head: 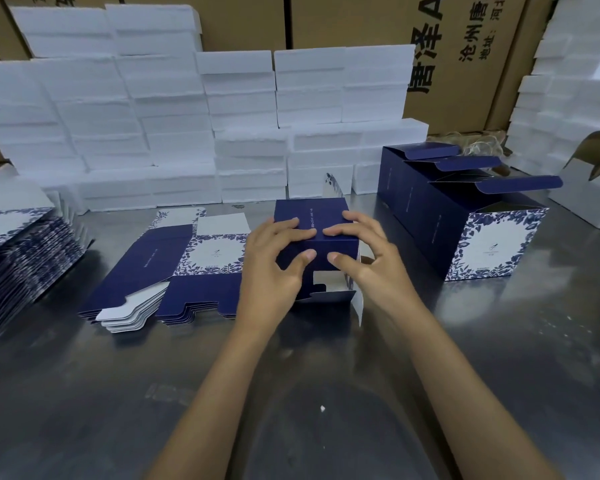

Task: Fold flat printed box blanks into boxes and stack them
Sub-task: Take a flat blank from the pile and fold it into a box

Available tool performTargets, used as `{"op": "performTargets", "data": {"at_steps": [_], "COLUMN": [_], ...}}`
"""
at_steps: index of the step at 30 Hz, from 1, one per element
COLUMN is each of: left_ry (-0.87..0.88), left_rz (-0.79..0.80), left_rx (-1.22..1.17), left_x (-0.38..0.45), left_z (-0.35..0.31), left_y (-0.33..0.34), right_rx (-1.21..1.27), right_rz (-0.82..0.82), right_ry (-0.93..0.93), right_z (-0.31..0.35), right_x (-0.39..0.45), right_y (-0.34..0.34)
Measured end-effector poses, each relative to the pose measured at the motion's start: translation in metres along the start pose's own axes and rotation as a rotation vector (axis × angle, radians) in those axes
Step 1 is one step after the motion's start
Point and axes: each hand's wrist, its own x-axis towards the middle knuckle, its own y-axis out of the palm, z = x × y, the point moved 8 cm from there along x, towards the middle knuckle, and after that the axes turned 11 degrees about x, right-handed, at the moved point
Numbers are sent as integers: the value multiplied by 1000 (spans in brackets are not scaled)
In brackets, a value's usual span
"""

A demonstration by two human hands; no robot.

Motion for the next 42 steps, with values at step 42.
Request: {"op": "performTargets", "data": {"at_steps": [42], "left_ry": [407], "left_rz": [251], "left_rx": [446], "left_x": [-12], "left_z": [-23], "left_y": [23], "right_rx": [200], "right_rz": [-49], "right_ry": [112], "right_z": [-16], "right_x": [2], "right_y": [-19]}}
